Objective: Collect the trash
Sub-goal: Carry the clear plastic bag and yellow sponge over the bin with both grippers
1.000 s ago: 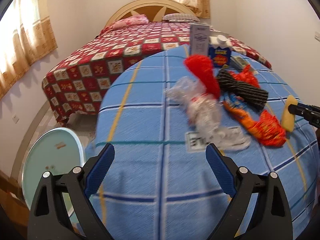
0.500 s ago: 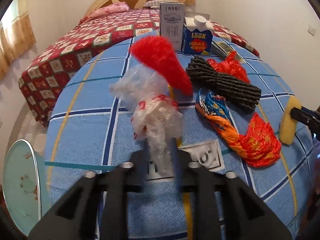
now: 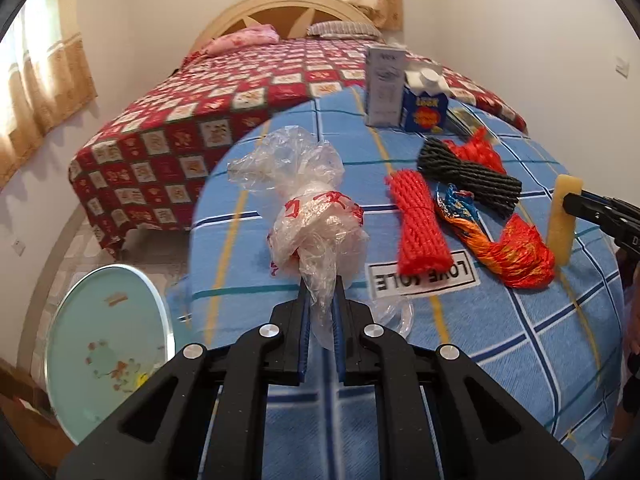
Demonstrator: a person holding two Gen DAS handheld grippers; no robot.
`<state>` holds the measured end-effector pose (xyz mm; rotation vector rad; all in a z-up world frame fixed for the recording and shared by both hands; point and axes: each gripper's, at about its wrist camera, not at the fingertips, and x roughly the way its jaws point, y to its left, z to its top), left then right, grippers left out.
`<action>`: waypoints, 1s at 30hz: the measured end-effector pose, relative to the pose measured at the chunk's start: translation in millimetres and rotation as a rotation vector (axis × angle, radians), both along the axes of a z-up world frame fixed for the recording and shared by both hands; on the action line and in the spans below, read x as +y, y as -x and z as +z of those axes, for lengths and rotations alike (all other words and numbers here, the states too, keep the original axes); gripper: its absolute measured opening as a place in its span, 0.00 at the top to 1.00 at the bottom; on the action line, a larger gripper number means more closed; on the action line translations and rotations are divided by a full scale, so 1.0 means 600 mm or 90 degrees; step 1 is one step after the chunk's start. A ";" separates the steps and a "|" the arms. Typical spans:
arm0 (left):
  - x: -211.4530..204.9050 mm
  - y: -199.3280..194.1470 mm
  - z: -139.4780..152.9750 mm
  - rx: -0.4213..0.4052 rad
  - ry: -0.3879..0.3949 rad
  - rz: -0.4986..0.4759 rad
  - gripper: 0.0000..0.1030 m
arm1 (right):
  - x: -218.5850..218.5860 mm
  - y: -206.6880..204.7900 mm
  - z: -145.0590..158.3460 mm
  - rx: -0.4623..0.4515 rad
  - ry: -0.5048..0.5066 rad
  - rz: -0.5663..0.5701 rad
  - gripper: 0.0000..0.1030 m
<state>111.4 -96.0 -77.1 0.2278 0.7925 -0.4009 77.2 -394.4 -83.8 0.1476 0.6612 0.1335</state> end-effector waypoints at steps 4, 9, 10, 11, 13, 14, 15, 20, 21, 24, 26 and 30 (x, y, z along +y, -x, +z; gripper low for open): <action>0.036 0.011 0.010 -0.006 0.004 0.020 0.91 | 0.035 -0.009 0.008 -0.007 -0.004 0.027 0.83; 0.080 0.020 0.014 -0.009 0.003 0.047 0.91 | 0.074 -0.017 0.019 -0.017 -0.004 0.053 0.83; 0.089 0.022 0.016 -0.011 0.002 0.052 0.91 | 0.083 -0.020 0.024 -0.019 -0.004 0.059 0.83; 0.095 0.023 0.016 -0.012 0.002 0.056 0.91 | 0.089 -0.022 0.027 -0.021 -0.003 0.063 0.83; 0.113 0.026 0.020 -0.016 0.002 0.066 0.91 | 0.104 -0.027 0.035 -0.027 0.000 0.075 0.83; 0.117 0.027 0.021 -0.017 0.001 0.069 0.91 | 0.112 -0.029 0.038 -0.029 0.002 0.081 0.83; 0.122 0.028 0.022 -0.018 0.000 0.073 0.91 | 0.117 -0.030 0.039 -0.030 0.002 0.084 0.83; 0.151 0.034 0.025 -0.022 -0.005 0.089 0.91 | 0.164 -0.043 0.049 -0.036 0.006 0.122 0.83; 0.158 0.035 0.025 -0.023 -0.005 0.094 0.91 | 0.178 -0.048 0.049 -0.037 0.008 0.134 0.83; 0.175 0.039 0.028 -0.023 -0.002 0.105 0.91 | 0.200 -0.057 0.049 -0.035 0.008 0.150 0.83; 0.183 0.042 0.029 -0.024 -0.003 0.109 0.91 | 0.218 -0.066 0.048 -0.031 0.004 0.164 0.83; 0.201 0.042 0.029 -0.024 -0.003 0.121 0.91 | 0.244 -0.080 0.046 -0.024 -0.001 0.182 0.83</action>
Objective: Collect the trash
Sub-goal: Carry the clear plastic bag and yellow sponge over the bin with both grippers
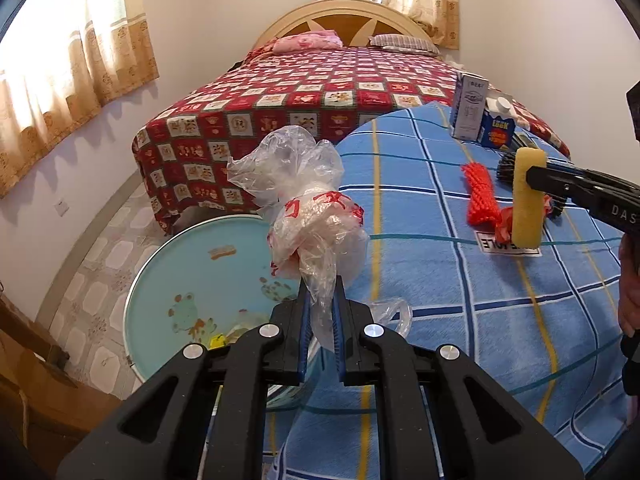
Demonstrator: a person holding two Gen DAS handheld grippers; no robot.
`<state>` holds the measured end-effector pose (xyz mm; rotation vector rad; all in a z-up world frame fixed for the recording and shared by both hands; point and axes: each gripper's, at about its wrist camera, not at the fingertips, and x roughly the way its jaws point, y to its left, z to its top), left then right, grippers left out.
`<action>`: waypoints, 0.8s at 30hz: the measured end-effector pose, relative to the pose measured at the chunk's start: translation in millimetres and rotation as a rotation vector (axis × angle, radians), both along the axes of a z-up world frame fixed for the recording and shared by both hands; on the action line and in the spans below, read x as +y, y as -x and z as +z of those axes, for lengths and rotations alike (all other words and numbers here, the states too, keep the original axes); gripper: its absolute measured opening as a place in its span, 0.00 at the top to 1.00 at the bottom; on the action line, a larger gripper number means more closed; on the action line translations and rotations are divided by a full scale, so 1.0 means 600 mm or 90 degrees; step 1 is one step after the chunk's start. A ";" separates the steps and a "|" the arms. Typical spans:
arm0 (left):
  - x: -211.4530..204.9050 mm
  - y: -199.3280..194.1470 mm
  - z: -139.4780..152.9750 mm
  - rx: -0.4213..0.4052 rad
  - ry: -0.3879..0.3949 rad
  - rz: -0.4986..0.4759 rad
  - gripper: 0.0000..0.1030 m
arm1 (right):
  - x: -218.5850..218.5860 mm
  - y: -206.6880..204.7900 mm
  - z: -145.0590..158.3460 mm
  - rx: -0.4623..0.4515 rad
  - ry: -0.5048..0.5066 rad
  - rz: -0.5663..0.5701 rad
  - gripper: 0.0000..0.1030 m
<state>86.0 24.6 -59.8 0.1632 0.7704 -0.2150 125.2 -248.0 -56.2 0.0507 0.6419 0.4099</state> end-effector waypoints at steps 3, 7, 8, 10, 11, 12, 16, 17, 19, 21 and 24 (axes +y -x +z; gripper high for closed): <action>0.012 -0.001 -0.002 0.002 -0.002 0.008 0.91 | 0.016 -0.007 -0.002 0.003 0.000 0.011 0.83; 0.022 -0.003 -0.005 0.001 -0.005 0.020 0.91 | 0.037 -0.019 -0.001 0.001 0.008 0.022 0.83; 0.026 -0.003 -0.006 0.002 -0.006 0.024 0.91 | 0.039 -0.020 -0.002 0.000 0.009 0.024 0.83; 0.034 -0.002 -0.009 0.002 -0.009 0.031 0.91 | 0.048 -0.026 -0.002 -0.002 0.012 0.028 0.83; 0.039 -0.002 -0.012 0.003 -0.011 0.037 0.91 | 0.053 -0.030 -0.001 -0.002 0.013 0.031 0.83; 0.041 -0.003 -0.013 0.004 -0.012 0.040 0.91 | 0.057 -0.033 -0.001 -0.002 0.014 0.034 0.83; 0.061 -0.004 -0.020 0.006 -0.025 0.060 0.91 | 0.085 -0.047 0.000 -0.004 0.030 0.052 0.83; 0.066 -0.005 -0.022 0.008 -0.026 0.066 0.91 | 0.094 -0.051 -0.001 -0.005 0.036 0.057 0.83; 0.075 -0.005 -0.023 0.010 -0.028 0.074 0.91 | 0.106 -0.058 -0.004 -0.004 0.044 0.066 0.83; 0.082 -0.006 -0.024 0.012 -0.030 0.081 0.91 | 0.119 -0.062 -0.007 -0.002 0.050 0.074 0.83; 0.093 -0.006 -0.025 0.011 -0.035 0.091 0.90 | 0.135 -0.072 -0.008 -0.001 0.056 0.086 0.83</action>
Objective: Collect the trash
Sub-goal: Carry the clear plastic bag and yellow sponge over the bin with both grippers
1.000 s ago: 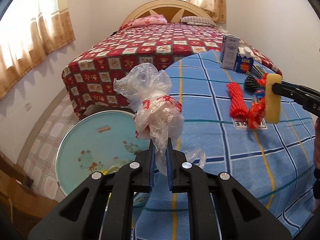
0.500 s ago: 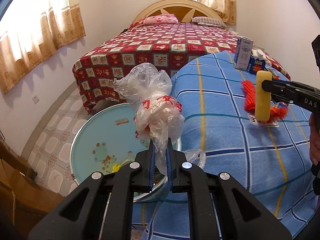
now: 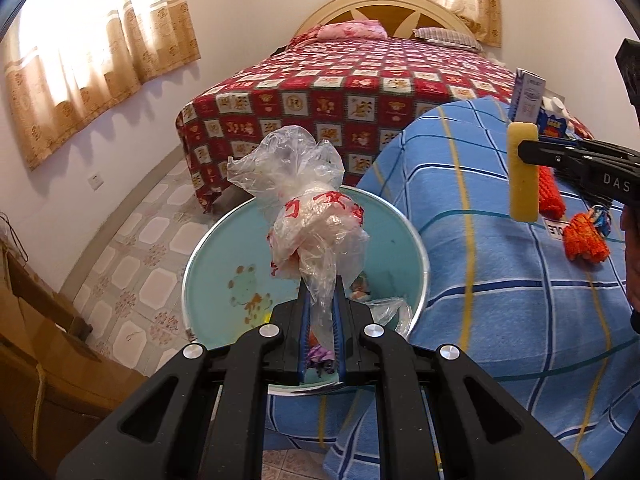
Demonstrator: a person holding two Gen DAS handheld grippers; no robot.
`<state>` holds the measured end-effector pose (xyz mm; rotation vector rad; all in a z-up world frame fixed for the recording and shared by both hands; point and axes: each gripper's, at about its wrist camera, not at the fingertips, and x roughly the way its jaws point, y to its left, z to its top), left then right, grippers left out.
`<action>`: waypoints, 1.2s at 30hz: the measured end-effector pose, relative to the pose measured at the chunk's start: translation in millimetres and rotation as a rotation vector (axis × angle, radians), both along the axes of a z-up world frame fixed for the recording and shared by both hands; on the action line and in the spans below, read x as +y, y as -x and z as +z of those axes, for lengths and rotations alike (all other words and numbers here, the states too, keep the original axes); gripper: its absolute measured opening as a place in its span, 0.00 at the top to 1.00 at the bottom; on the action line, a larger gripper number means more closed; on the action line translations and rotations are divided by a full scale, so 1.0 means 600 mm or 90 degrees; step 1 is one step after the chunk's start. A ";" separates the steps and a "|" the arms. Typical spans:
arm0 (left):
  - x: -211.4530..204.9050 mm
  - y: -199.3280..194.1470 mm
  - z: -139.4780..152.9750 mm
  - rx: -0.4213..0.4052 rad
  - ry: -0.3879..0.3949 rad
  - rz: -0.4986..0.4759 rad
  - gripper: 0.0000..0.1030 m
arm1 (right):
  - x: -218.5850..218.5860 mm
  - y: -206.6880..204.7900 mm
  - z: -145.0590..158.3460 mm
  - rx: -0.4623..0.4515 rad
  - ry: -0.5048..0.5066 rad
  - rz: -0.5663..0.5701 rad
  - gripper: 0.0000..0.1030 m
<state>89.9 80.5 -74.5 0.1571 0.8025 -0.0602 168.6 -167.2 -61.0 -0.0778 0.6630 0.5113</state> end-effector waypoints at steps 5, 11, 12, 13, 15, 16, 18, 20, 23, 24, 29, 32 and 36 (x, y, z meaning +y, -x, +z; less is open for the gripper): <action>0.019 -0.003 -0.003 0.003 -0.004 0.021 0.90 | 0.031 -0.012 -0.003 0.002 0.014 0.022 0.83; 0.036 -0.004 -0.007 0.009 -0.015 0.036 0.90 | 0.065 -0.020 -0.008 0.005 0.030 0.045 0.83; 0.038 -0.005 -0.008 0.010 -0.016 0.038 0.90 | 0.070 -0.021 -0.010 0.006 0.032 0.048 0.83; 0.041 -0.005 -0.010 0.010 -0.017 0.040 0.90 | 0.074 -0.022 -0.012 0.007 0.035 0.051 0.83; 0.046 -0.005 -0.011 0.012 -0.016 0.044 0.90 | 0.083 -0.026 -0.015 0.010 0.040 0.057 0.83; 0.049 -0.006 -0.012 0.012 -0.016 0.046 0.90 | 0.089 -0.027 -0.018 0.011 0.044 0.062 0.83; 0.056 -0.009 -0.016 0.016 -0.013 0.054 0.90 | 0.095 -0.028 -0.021 0.012 0.048 0.066 0.83; 0.063 -0.010 -0.017 0.018 -0.013 0.059 0.90 | 0.103 -0.029 -0.025 0.014 0.053 0.071 0.83; 0.070 -0.011 -0.014 0.016 -0.012 0.066 0.90 | 0.114 -0.029 -0.028 0.014 0.059 0.077 0.83; 0.072 -0.010 -0.013 0.014 -0.013 0.068 0.90 | 0.116 -0.029 -0.029 0.015 0.060 0.079 0.83; 0.081 -0.012 -0.013 0.013 -0.014 0.077 0.90 | 0.134 -0.031 -0.033 0.013 0.070 0.092 0.83; 0.085 -0.013 -0.013 0.012 -0.014 0.084 0.90 | 0.141 -0.030 -0.033 0.011 0.072 0.098 0.83; 0.090 -0.014 -0.011 0.012 -0.018 0.091 0.90 | 0.153 -0.030 -0.030 0.008 0.076 0.107 0.83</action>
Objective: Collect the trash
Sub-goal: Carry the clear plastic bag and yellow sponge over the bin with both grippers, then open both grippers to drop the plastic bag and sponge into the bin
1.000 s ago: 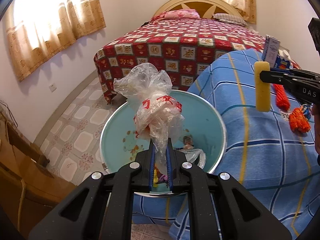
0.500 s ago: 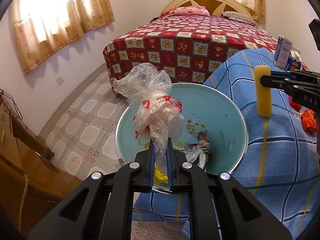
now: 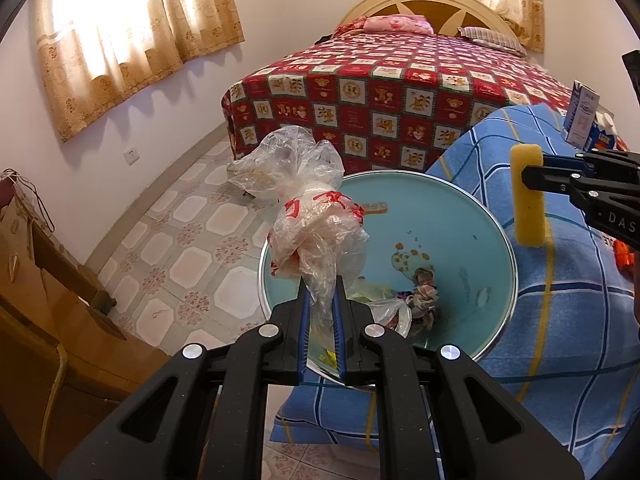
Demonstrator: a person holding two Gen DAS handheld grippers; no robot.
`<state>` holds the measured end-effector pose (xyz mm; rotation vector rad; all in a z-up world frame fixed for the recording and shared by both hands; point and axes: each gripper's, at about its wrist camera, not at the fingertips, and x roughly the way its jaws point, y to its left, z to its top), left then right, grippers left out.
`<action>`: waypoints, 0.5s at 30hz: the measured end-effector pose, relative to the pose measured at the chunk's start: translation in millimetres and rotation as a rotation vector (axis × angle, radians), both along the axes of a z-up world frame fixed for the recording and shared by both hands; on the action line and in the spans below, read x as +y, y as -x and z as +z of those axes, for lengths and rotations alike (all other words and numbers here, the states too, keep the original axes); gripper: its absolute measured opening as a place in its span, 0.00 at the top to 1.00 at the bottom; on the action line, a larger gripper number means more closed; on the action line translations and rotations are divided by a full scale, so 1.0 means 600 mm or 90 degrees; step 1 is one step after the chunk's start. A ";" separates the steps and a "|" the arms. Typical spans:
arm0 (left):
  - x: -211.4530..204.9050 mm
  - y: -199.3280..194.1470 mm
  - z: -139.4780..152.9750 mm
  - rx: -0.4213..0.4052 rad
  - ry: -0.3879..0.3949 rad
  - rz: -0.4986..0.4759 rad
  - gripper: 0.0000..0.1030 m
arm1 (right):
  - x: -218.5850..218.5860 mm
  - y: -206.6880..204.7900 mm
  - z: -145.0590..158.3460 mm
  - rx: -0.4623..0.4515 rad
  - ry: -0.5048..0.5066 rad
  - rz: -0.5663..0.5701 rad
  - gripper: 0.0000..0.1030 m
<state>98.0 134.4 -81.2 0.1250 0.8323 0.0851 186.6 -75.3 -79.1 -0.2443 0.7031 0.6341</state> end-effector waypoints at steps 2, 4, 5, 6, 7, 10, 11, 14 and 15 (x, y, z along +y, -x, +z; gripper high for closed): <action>0.002 0.000 0.001 0.000 -0.003 0.004 0.90 | 0.007 0.001 0.002 -0.002 0.003 0.006 0.83; 0.004 0.000 0.001 -0.001 -0.002 0.007 0.90 | 0.011 0.001 0.002 -0.003 0.003 0.010 0.83; 0.004 -0.001 0.002 -0.001 -0.003 0.008 0.90 | 0.015 0.002 0.003 -0.004 0.004 0.013 0.83; 0.005 0.000 0.002 -0.002 -0.004 0.009 0.90 | 0.016 0.001 0.003 -0.004 0.003 0.014 0.83; 0.006 0.000 0.003 -0.002 -0.004 0.010 0.90 | 0.018 0.001 0.003 -0.004 0.003 0.017 0.83; 0.004 -0.001 0.002 -0.002 -0.003 0.010 0.90 | 0.025 0.002 0.003 -0.003 0.005 0.020 0.83; 0.004 -0.001 0.002 -0.002 -0.002 0.009 0.90 | 0.027 0.003 0.002 -0.003 0.005 0.022 0.83; 0.002 -0.001 0.004 -0.003 -0.001 0.007 0.90 | 0.031 0.004 0.002 -0.003 0.007 0.025 0.83; 0.002 0.000 0.004 -0.003 0.000 0.006 0.90 | 0.033 0.005 0.002 -0.004 0.007 0.026 0.83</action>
